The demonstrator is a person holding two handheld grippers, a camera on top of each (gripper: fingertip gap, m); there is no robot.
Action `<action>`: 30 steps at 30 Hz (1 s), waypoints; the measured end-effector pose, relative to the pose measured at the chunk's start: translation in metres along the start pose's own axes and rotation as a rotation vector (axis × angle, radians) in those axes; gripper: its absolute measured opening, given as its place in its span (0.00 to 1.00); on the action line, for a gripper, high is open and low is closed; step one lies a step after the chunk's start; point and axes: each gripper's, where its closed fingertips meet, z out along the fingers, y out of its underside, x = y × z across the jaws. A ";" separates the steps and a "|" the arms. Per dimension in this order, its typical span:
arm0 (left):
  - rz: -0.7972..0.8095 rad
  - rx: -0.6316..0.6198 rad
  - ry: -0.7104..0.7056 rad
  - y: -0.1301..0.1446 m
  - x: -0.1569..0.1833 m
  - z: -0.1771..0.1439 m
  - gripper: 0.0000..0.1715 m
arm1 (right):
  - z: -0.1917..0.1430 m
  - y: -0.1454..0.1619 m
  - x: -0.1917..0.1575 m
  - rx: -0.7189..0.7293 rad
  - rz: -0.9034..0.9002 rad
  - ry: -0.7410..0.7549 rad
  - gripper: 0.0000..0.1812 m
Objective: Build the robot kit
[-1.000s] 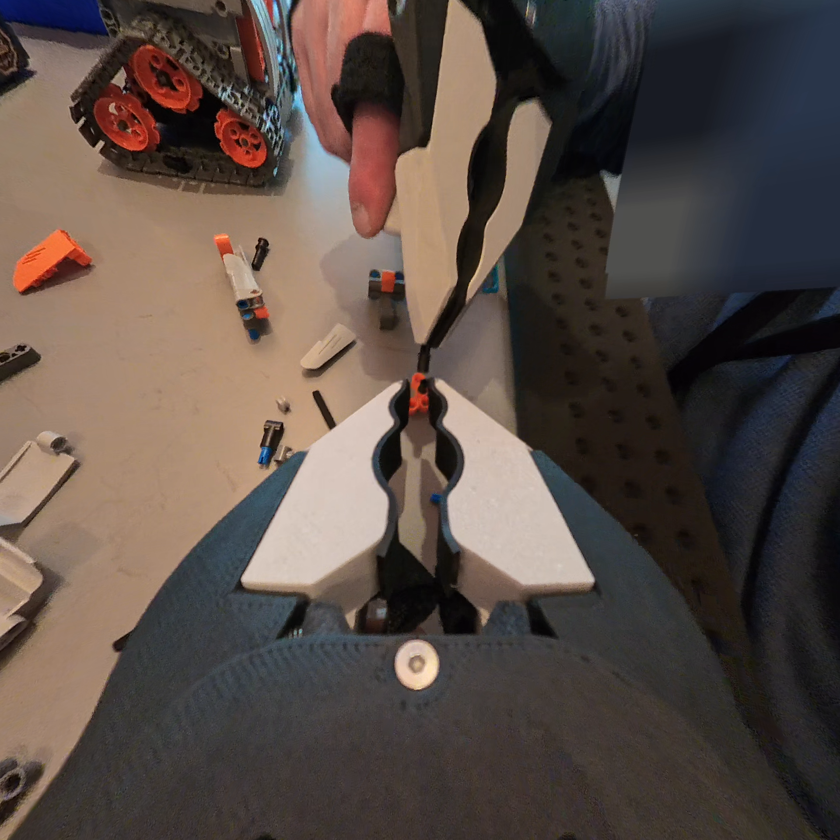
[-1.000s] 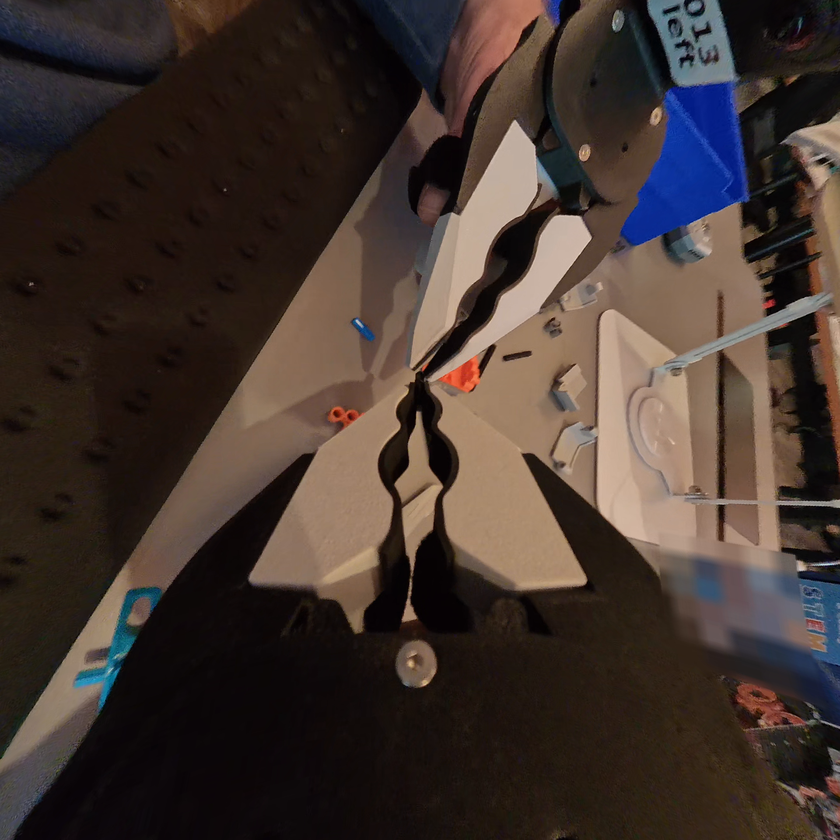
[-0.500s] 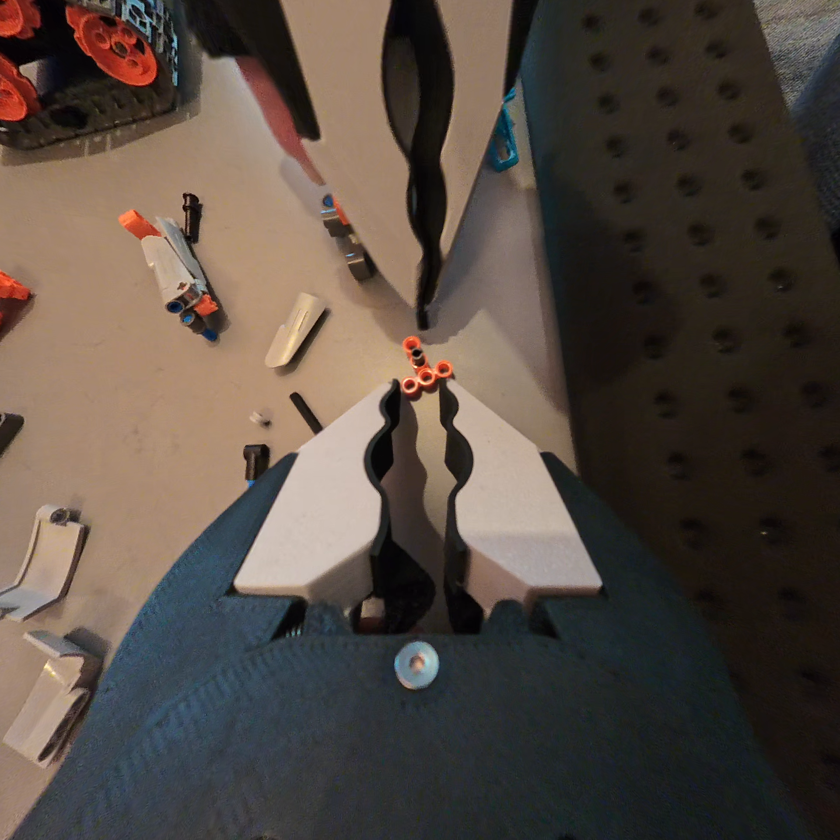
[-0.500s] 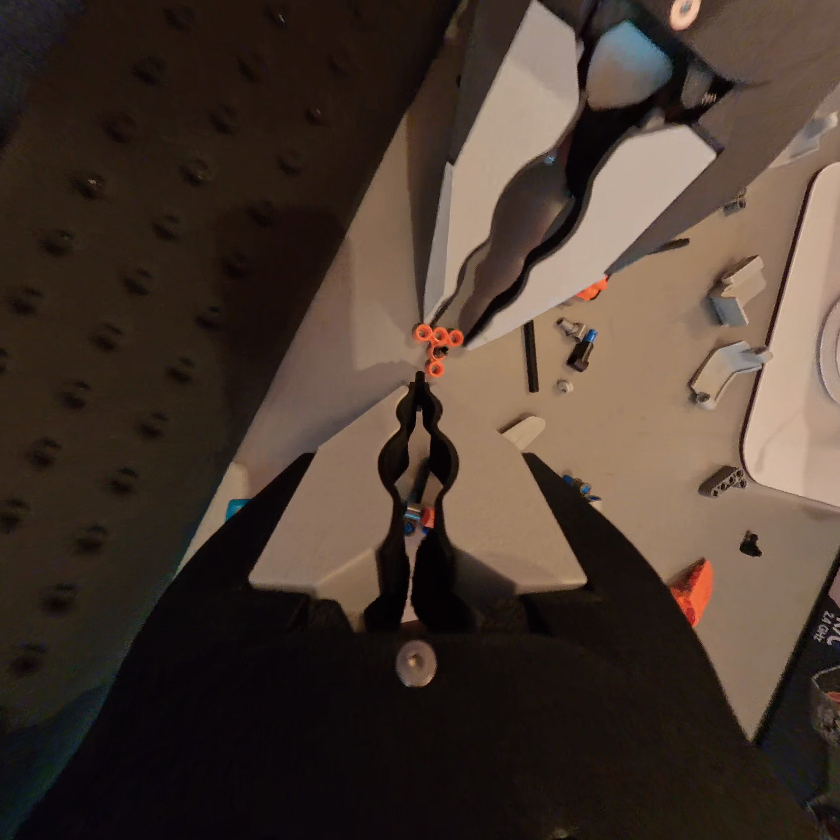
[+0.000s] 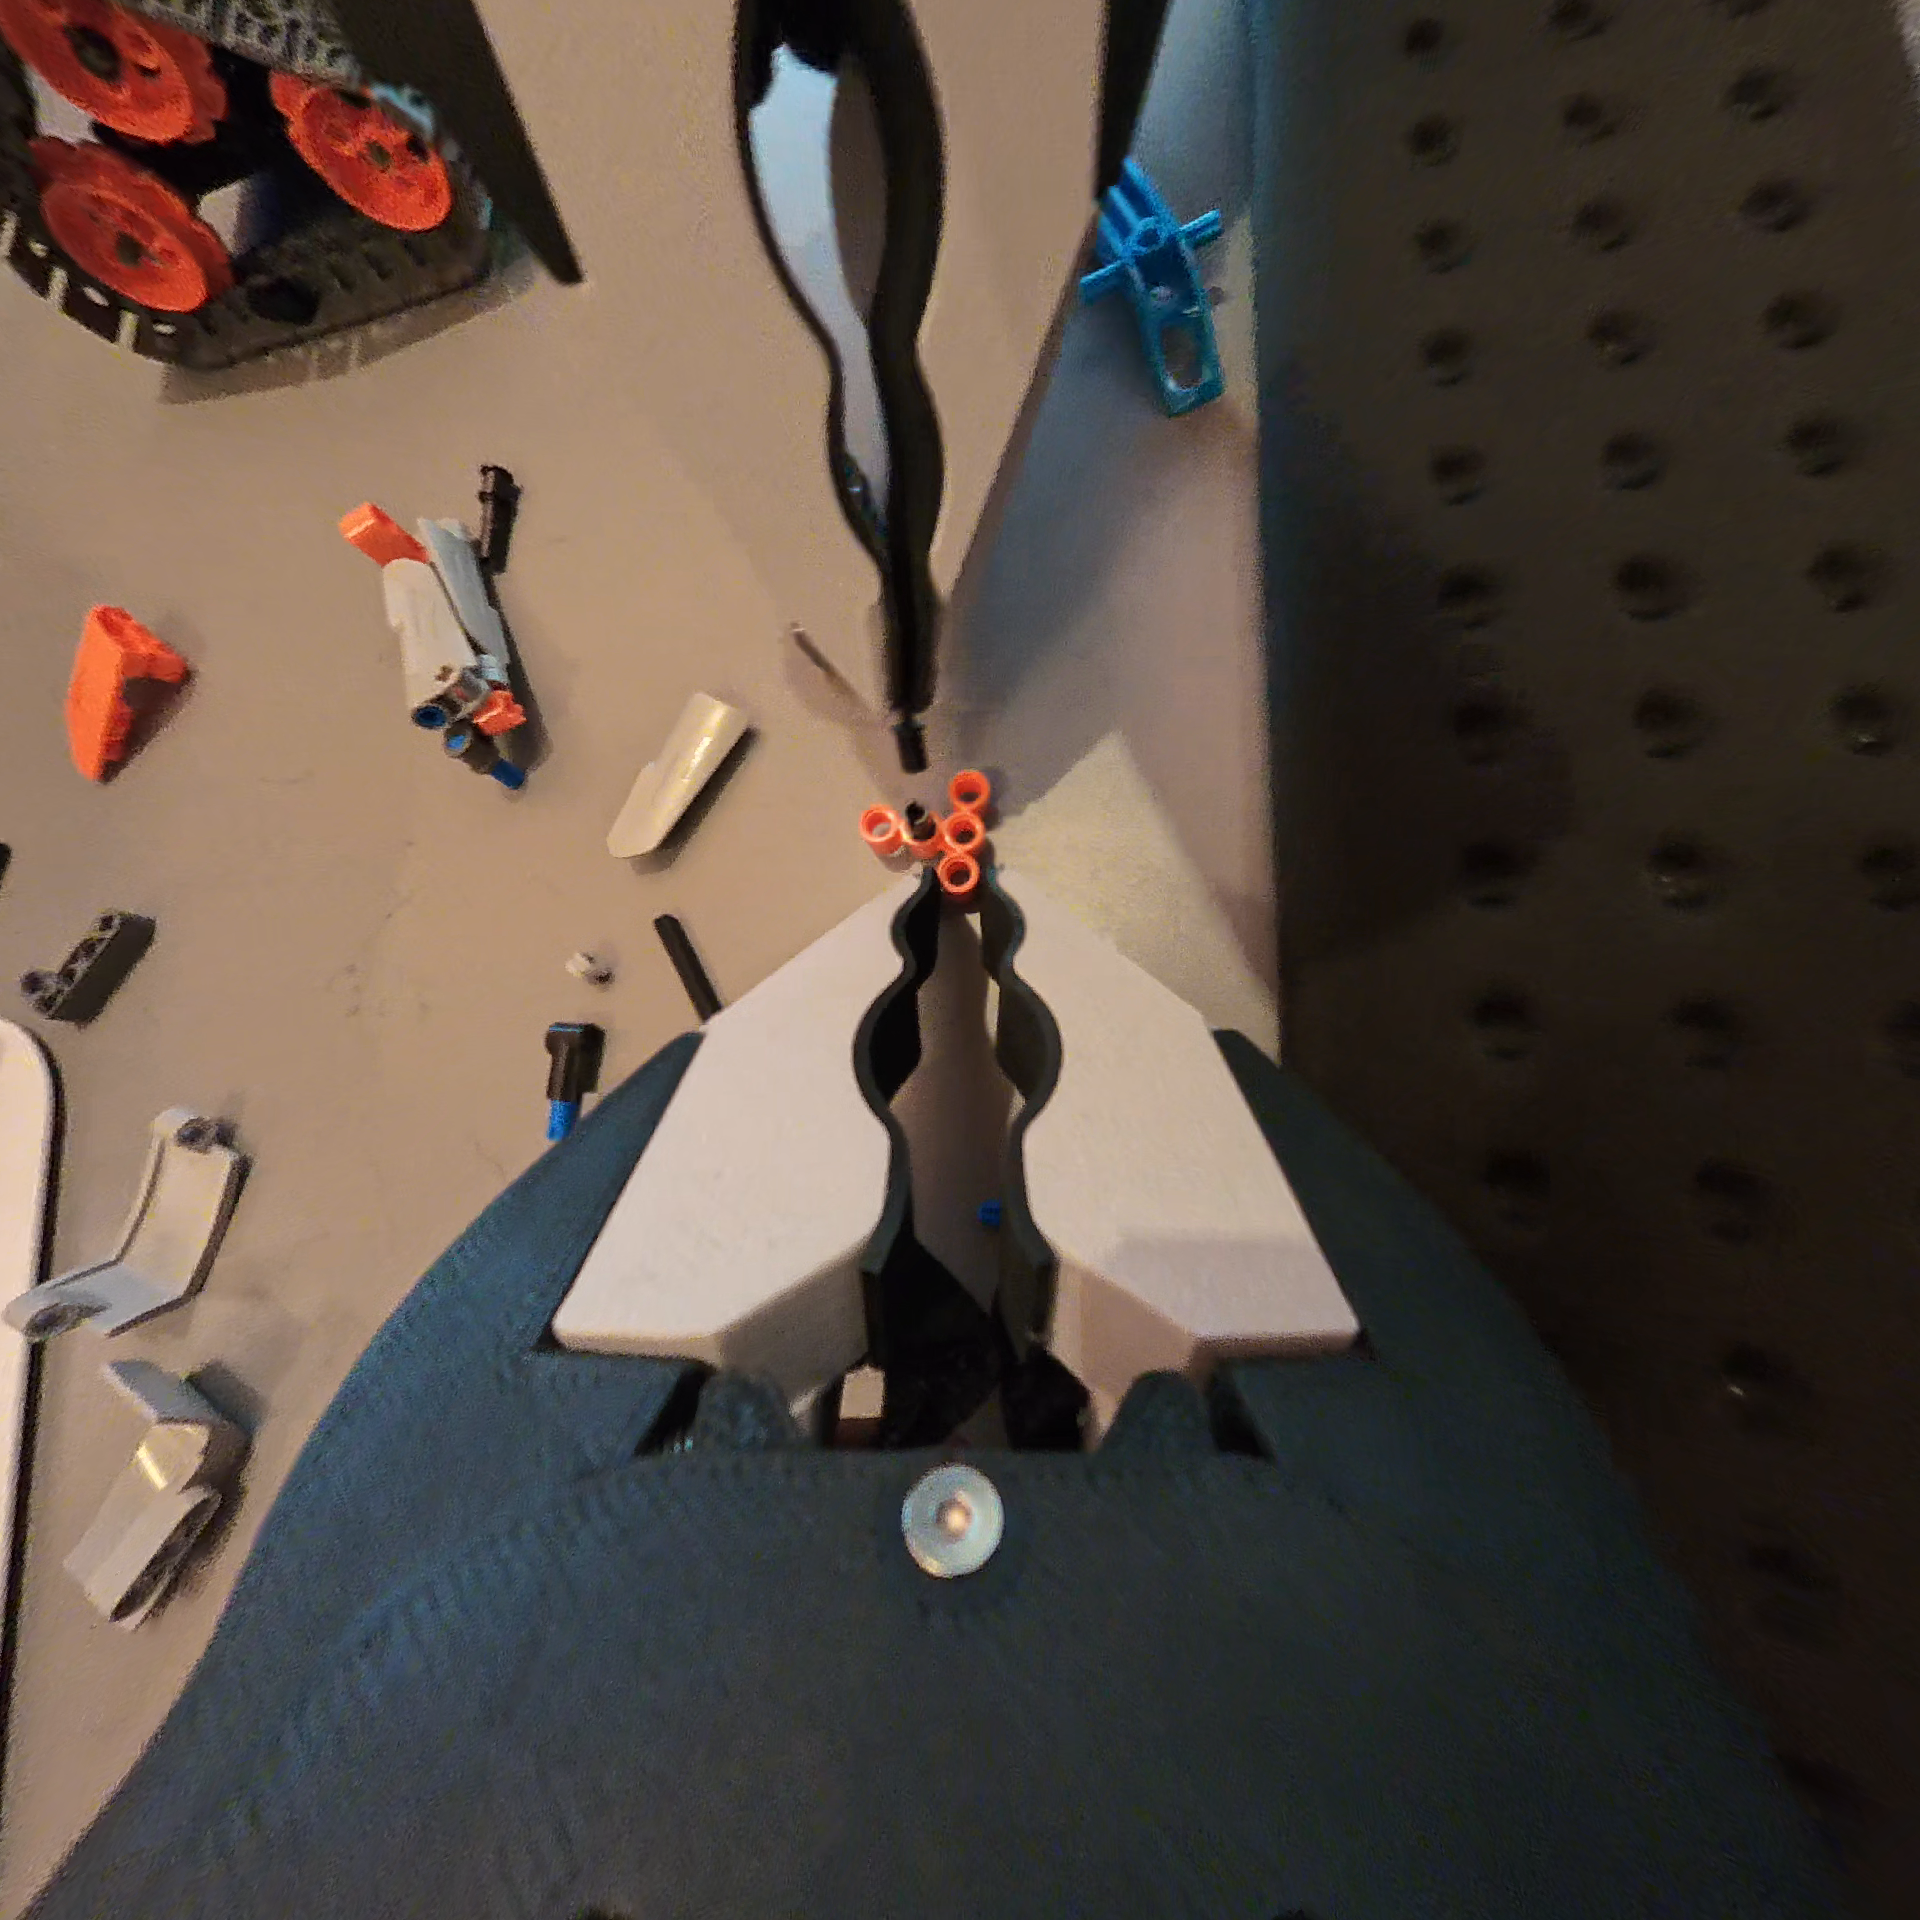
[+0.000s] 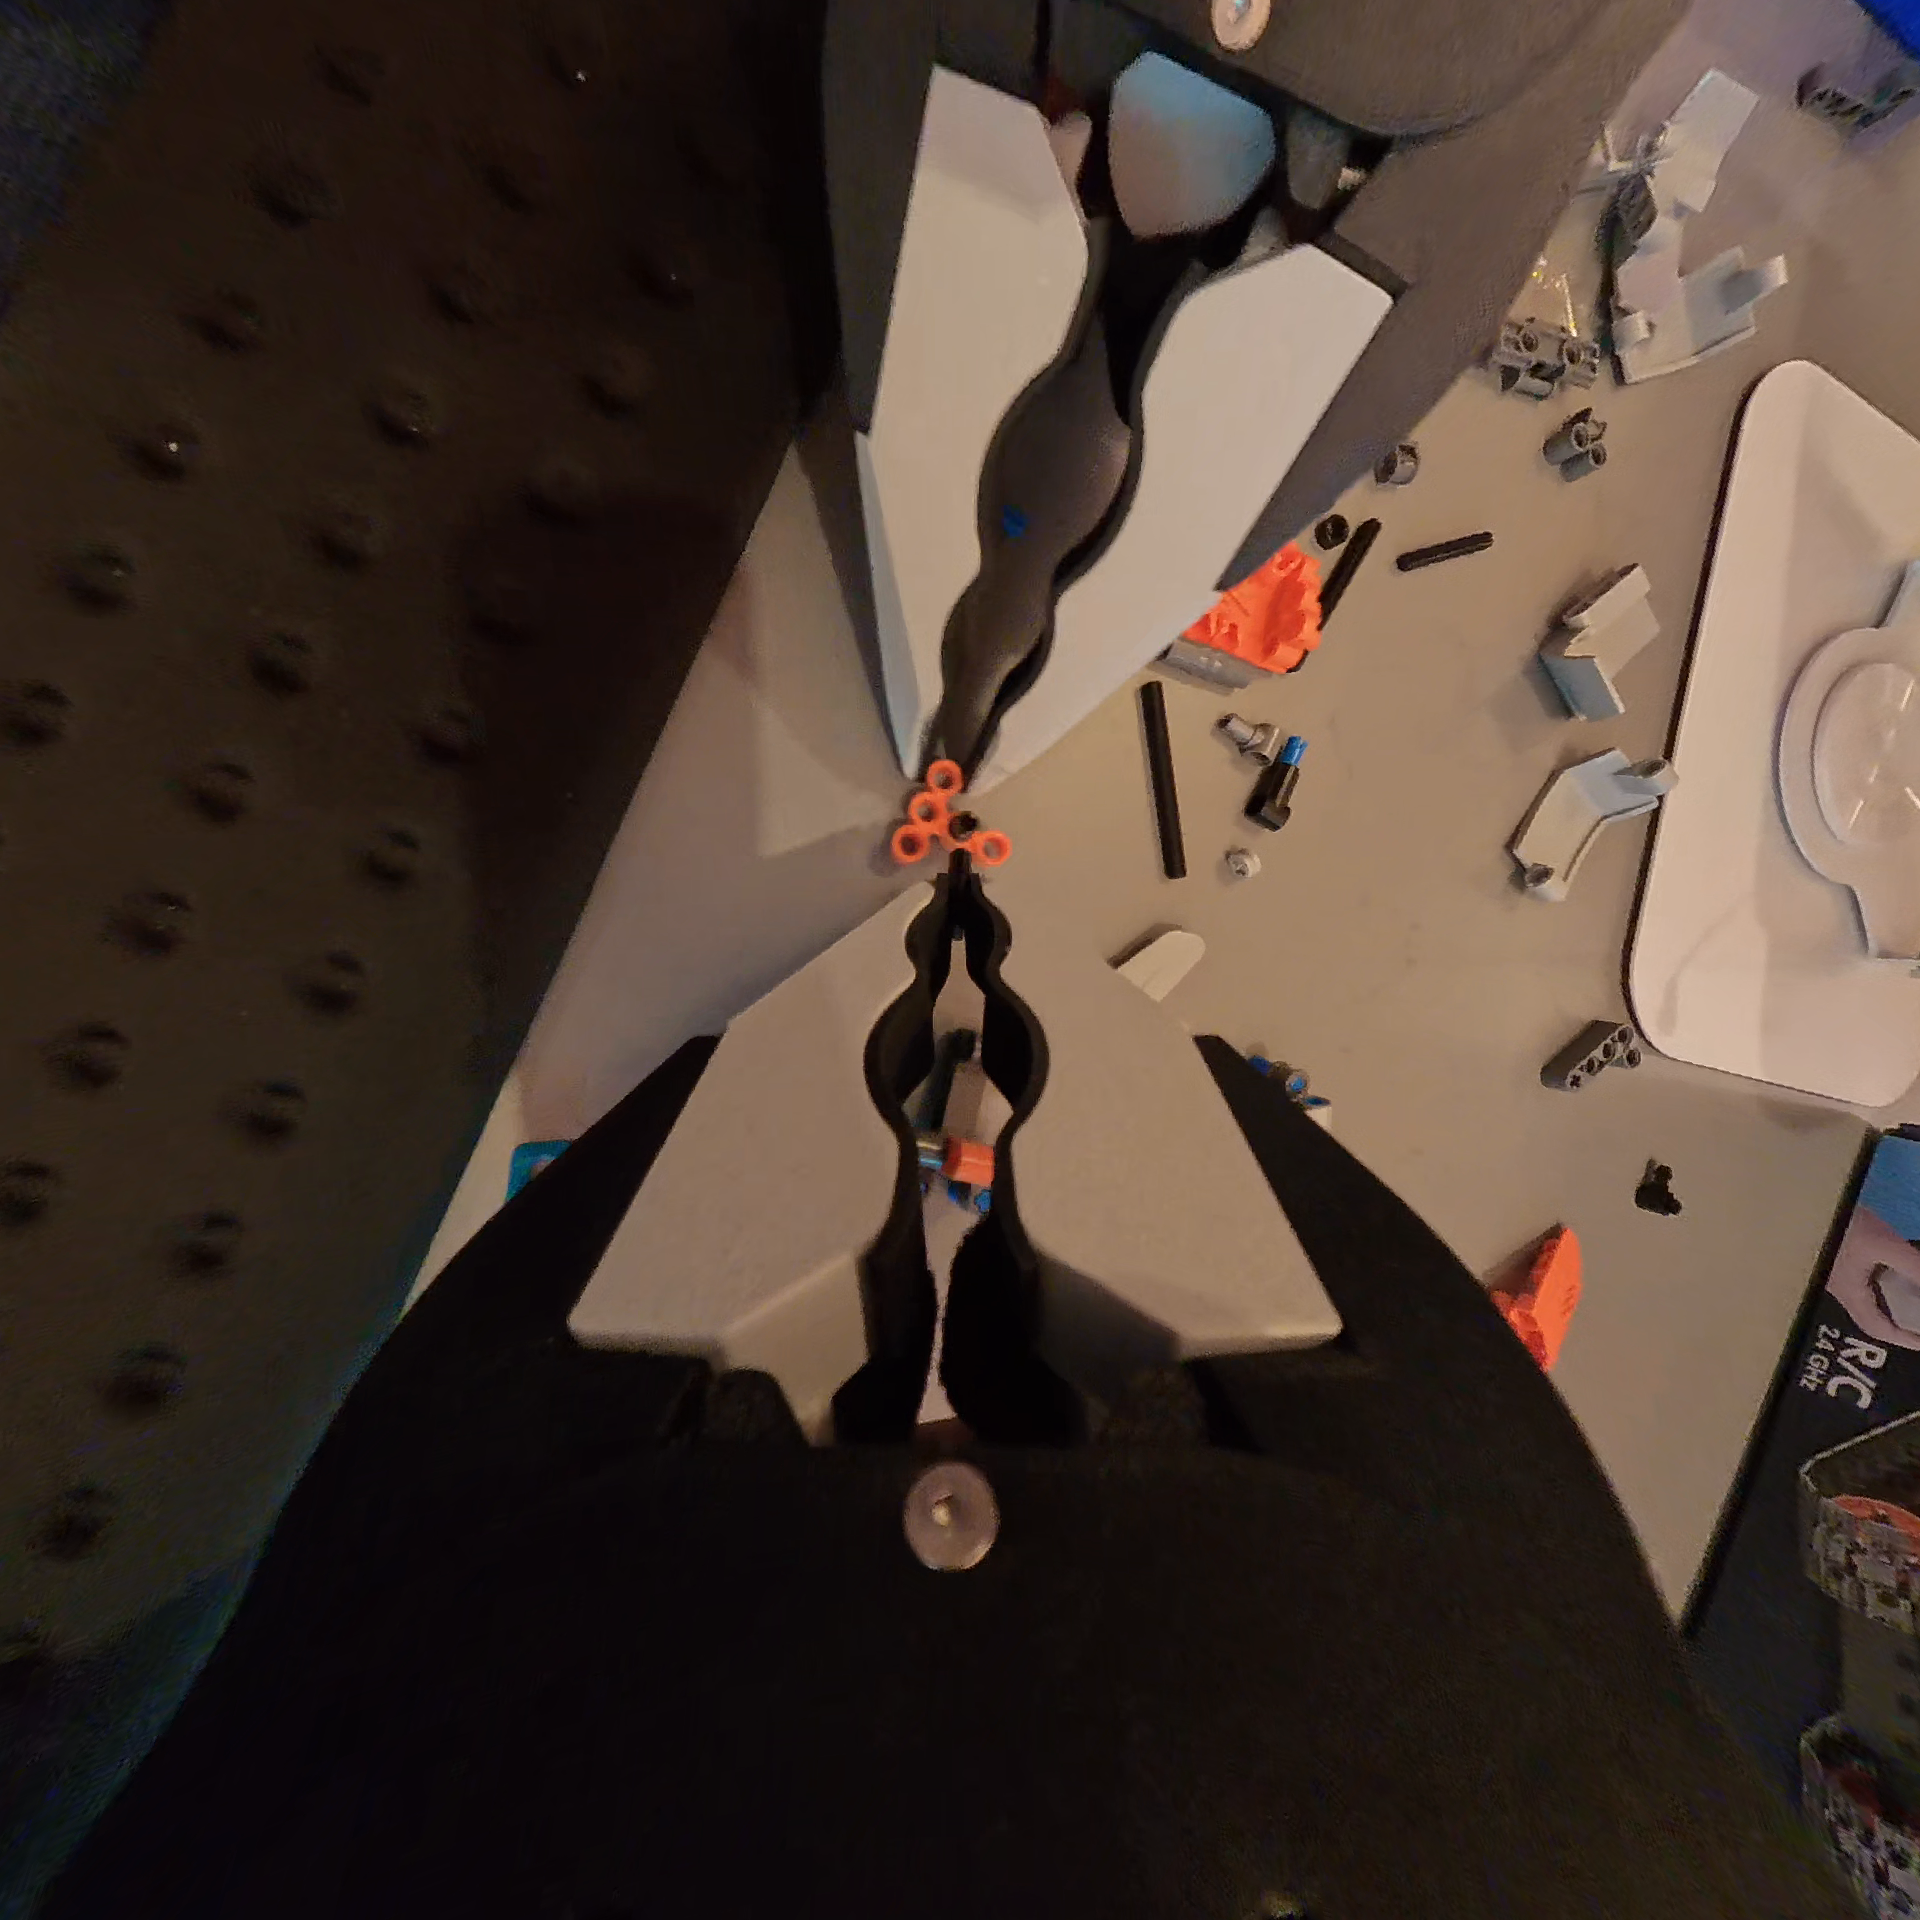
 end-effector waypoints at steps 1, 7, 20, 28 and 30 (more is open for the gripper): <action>-0.008 -0.003 -0.009 0.000 -0.002 0.001 0.03 | -0.001 -0.001 -0.001 -0.006 -0.008 0.000 0.00; -0.036 -0.012 -0.034 -0.002 -0.012 0.006 0.03 | 0.006 0.009 0.001 -0.146 -0.090 0.038 0.00; -0.069 0.002 0.004 -0.002 -0.015 0.007 0.03 | 0.010 0.004 0.003 -0.207 -0.197 0.051 0.00; -0.056 0.001 0.004 -0.001 -0.017 0.007 0.03 | 0.012 0.009 0.007 -0.309 -0.290 0.042 0.00; -0.056 0.001 0.011 -0.001 -0.017 0.007 0.03 | 0.012 0.008 0.007 -0.334 -0.322 0.030 0.00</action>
